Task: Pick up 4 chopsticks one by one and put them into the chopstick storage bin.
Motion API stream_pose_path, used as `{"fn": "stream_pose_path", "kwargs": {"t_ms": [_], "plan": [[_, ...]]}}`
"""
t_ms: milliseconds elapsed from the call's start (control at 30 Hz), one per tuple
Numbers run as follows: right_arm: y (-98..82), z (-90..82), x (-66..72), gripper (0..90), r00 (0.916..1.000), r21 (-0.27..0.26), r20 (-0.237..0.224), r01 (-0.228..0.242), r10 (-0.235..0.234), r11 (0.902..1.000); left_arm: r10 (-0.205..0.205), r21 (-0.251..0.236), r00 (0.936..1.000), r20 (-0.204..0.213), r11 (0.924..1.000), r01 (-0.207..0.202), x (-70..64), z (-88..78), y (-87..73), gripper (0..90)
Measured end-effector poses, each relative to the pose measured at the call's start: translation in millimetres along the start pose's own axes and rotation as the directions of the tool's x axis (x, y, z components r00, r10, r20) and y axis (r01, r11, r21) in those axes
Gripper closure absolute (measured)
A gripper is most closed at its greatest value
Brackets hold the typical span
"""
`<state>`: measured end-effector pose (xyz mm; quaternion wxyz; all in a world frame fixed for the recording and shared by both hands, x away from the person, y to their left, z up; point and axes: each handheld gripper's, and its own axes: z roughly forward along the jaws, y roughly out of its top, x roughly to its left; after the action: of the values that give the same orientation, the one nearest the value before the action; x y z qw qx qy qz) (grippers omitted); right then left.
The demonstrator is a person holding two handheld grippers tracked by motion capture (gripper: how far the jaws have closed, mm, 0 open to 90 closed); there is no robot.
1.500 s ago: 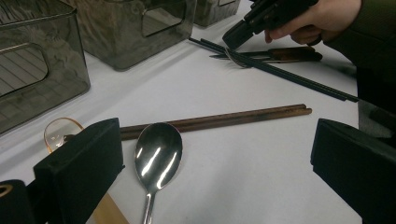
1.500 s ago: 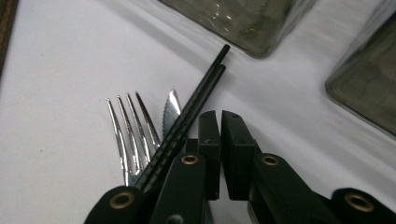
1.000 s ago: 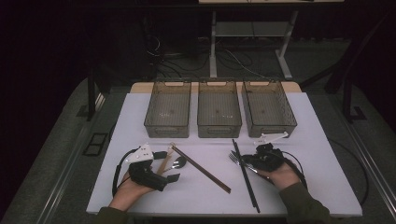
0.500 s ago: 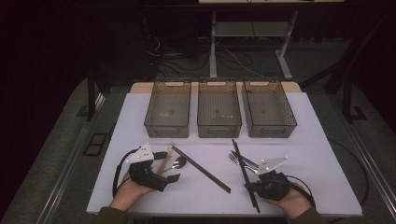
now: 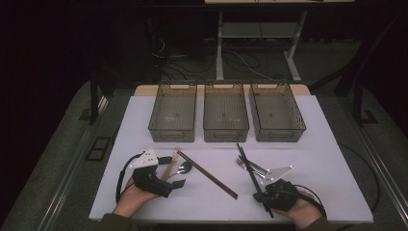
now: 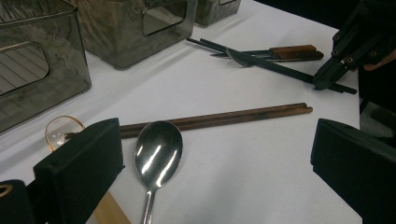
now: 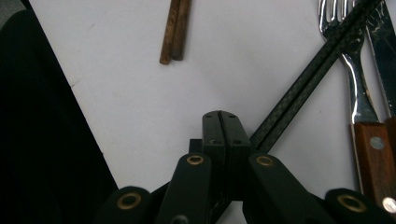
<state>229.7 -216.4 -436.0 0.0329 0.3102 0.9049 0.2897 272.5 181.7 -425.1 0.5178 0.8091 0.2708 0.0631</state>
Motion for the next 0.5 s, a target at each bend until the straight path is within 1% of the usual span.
{"fn": "stream_pose_path", "kwargs": {"t_ms": [167,400,500], "plan": [[-5.8,-5.1,-2.8,89.4,0.9998,0.007,0.018,-0.007,0.006,1.0000,0.001,0.003,1.0000,0.001,1.0000,-0.001,0.1,0.4,0.0,1.5],[-11.4,-11.0,-10.1,89.4,0.9990,0.013,0.039,-0.021,0.021,0.9997,0.000,0.002,1.0000,0.001,1.0000,0.000,-0.2,0.5,0.0,1.5],[-12.6,-12.1,-12.7,89.4,0.9986,0.016,0.049,-0.018,0.018,0.9997,0.000,0.002,1.0000,0.001,1.0000,0.000,-0.1,0.4,0.0,1.5]]}}
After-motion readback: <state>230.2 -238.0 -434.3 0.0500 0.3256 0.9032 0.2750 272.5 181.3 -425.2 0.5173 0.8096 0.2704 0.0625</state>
